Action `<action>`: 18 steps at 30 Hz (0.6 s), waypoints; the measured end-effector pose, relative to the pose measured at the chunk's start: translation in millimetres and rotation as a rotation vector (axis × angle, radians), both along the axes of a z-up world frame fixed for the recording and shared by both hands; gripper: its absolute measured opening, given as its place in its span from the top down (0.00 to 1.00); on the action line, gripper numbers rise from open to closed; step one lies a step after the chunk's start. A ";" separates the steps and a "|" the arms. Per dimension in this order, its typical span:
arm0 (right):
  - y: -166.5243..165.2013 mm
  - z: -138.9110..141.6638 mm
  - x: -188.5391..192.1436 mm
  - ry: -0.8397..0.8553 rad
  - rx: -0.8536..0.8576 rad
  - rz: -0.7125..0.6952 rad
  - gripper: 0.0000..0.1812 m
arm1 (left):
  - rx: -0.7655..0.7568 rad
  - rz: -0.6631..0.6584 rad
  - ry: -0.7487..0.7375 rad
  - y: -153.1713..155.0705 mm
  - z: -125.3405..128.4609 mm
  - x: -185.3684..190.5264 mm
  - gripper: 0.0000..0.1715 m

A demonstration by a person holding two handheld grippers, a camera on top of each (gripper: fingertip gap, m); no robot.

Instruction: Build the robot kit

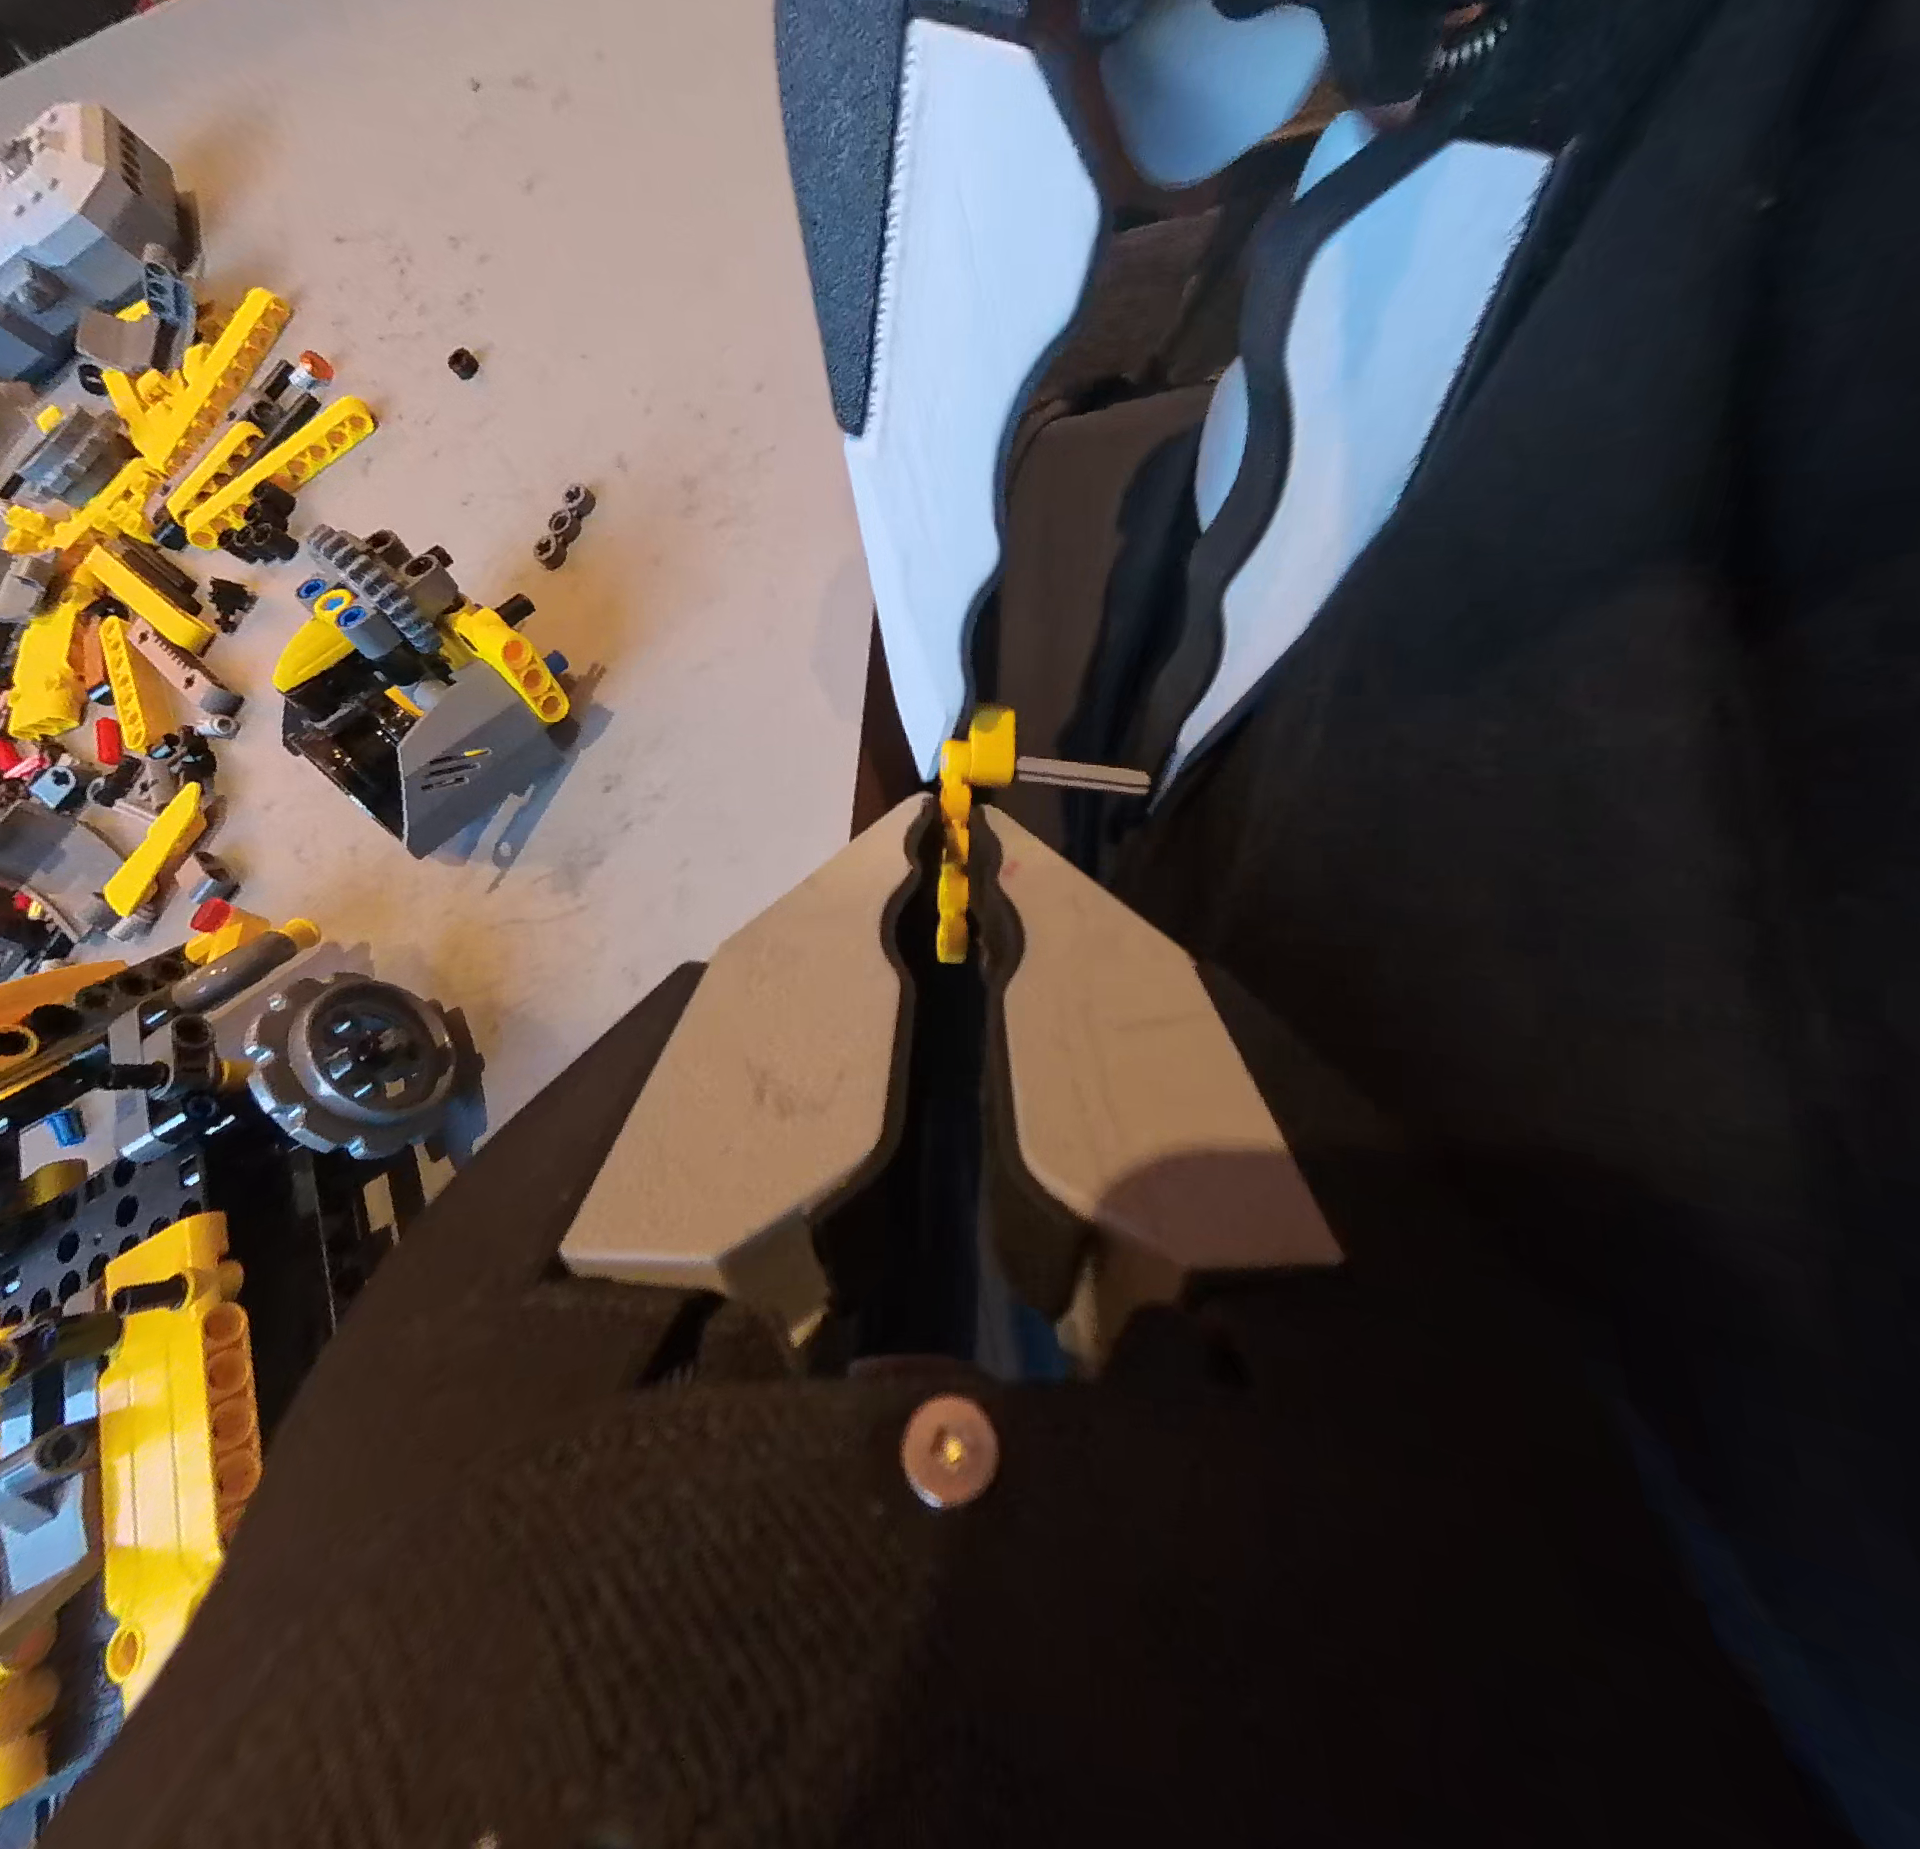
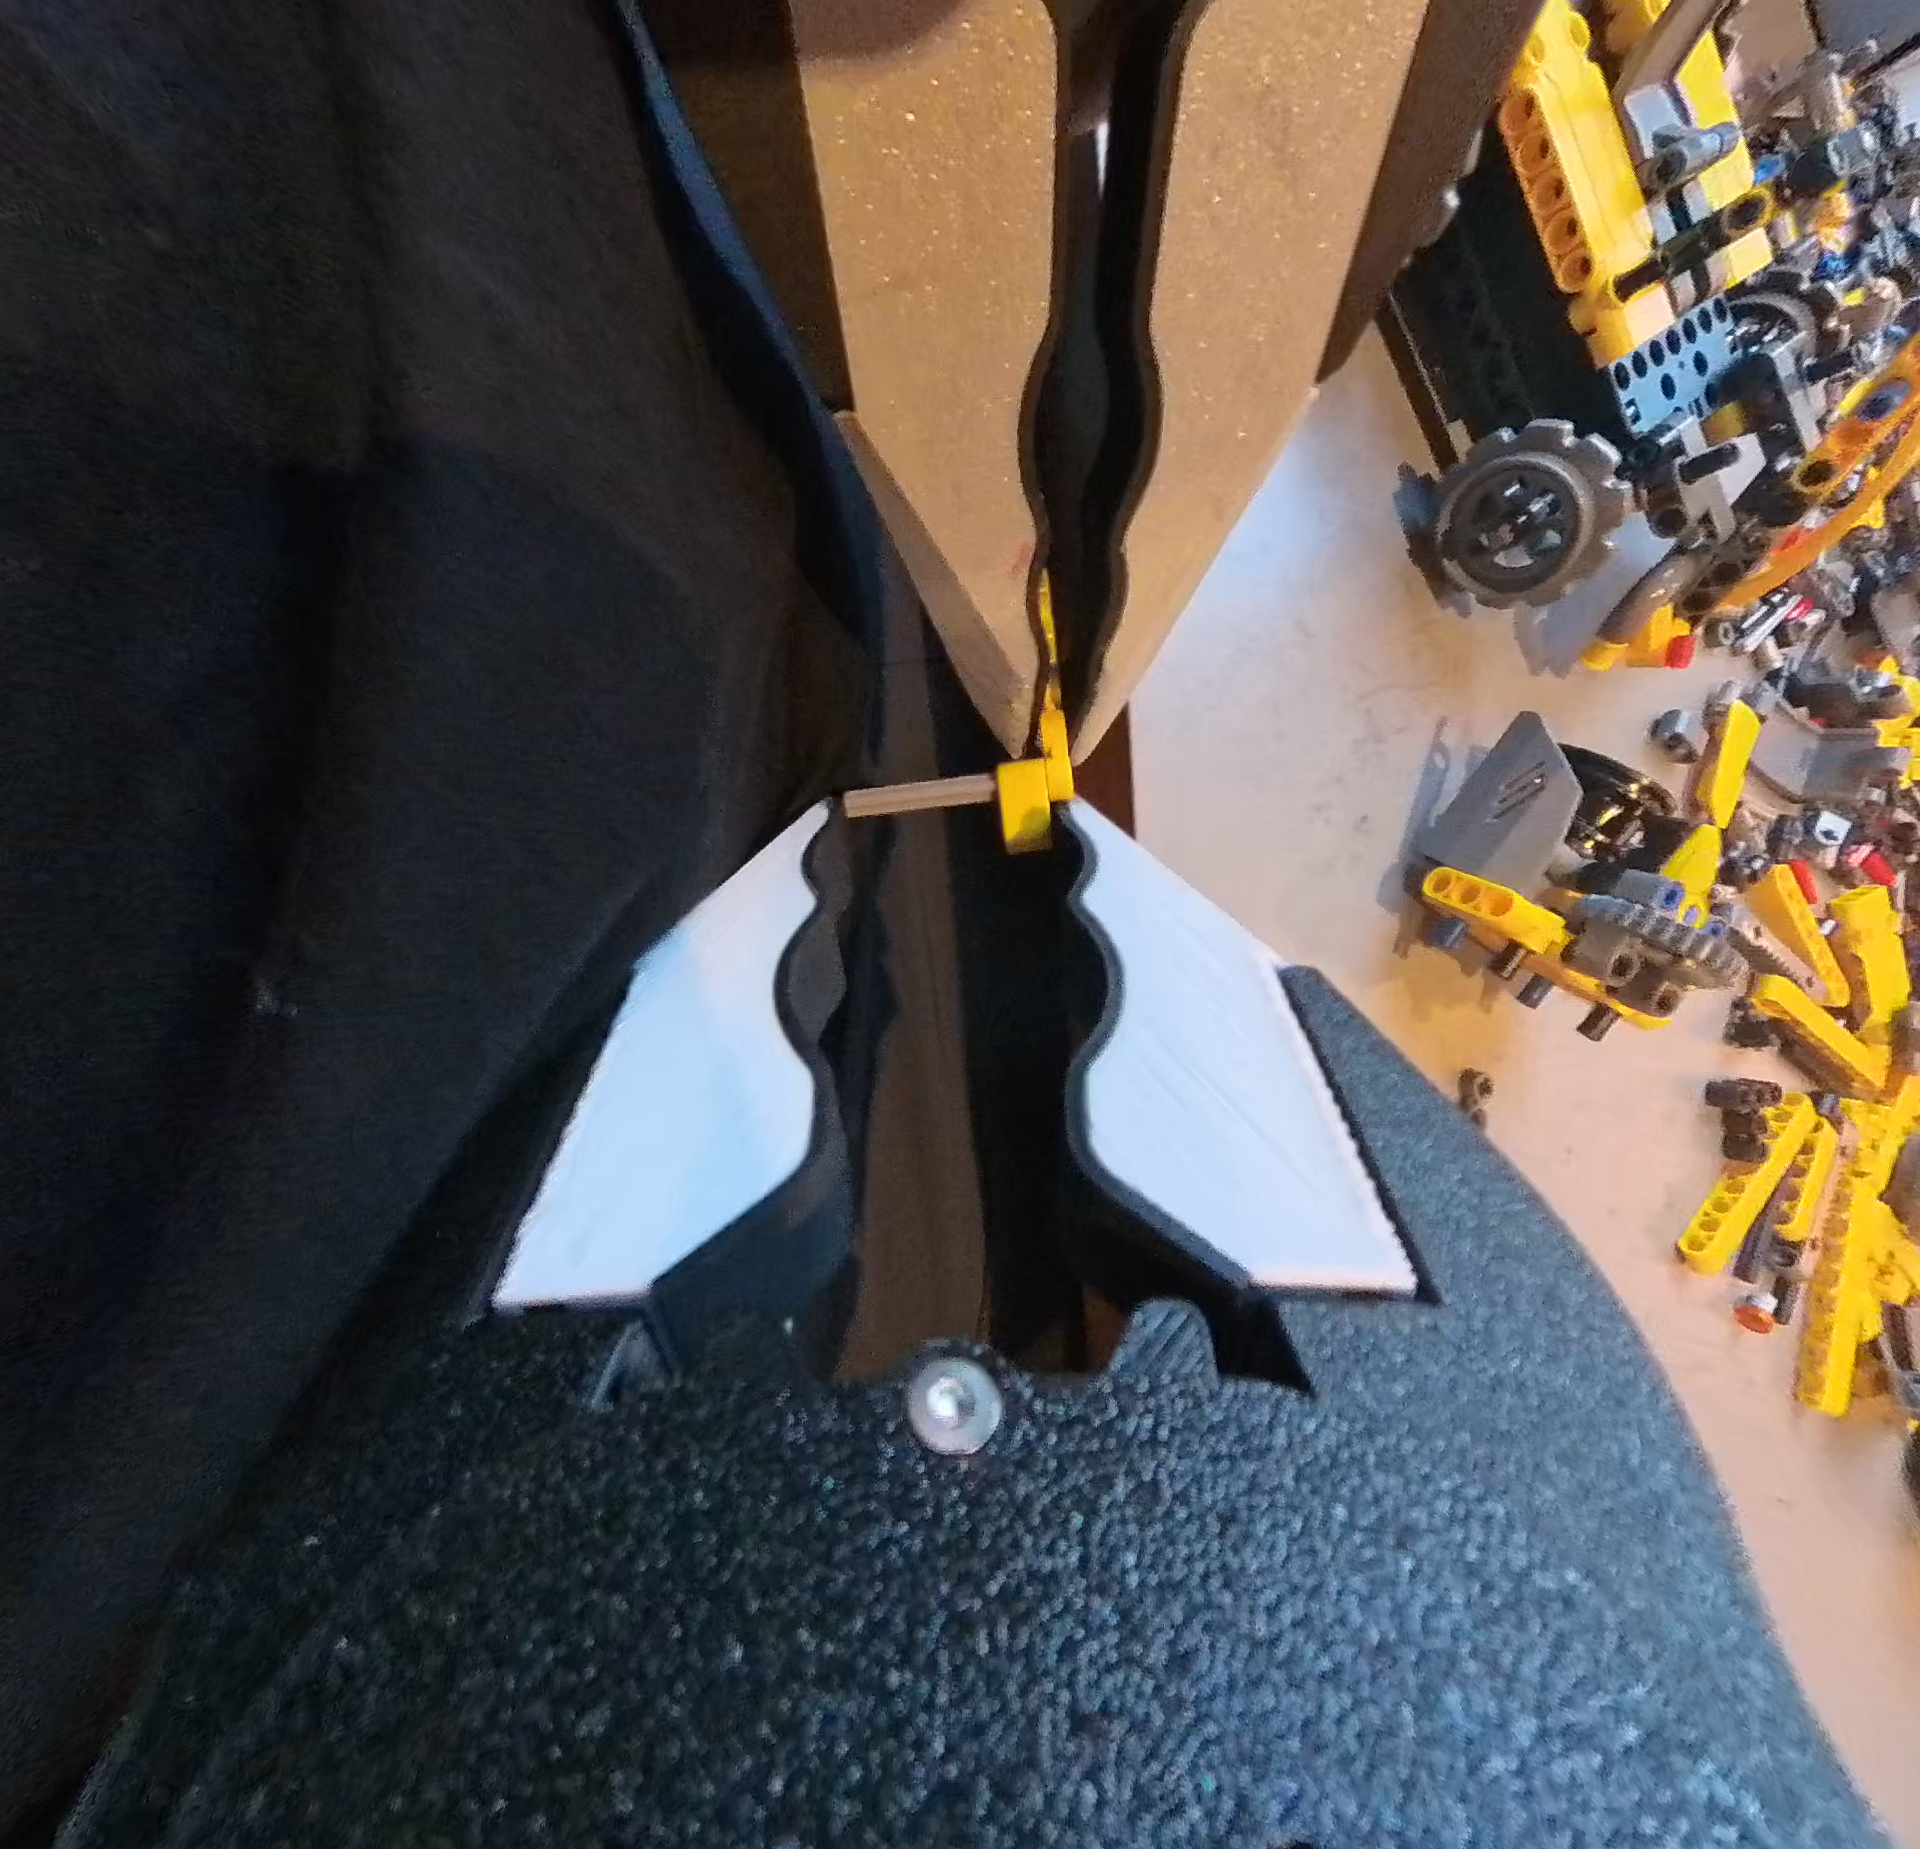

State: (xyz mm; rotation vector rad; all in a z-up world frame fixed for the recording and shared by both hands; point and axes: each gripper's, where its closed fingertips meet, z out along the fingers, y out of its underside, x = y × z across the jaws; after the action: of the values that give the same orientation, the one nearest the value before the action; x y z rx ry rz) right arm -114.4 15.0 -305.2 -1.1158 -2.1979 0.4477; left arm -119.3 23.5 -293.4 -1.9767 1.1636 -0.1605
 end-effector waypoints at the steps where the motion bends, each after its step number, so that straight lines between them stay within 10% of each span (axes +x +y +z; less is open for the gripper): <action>1: 0.2 0.0 0.1 0.000 0.002 0.000 0.79 | -0.003 -0.003 -0.001 -0.1 -0.1 0.3 0.99; 18: -3.5 -1.0 2.0 -0.016 0.046 0.029 0.77 | -0.026 -0.001 0.015 -1.7 -6.4 1.2 0.99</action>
State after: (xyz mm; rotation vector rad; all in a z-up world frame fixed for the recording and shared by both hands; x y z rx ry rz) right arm -112.3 11.4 -306.3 -1.0681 -2.2296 0.4000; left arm -118.1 21.8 -299.9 -2.0035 1.1783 -0.1625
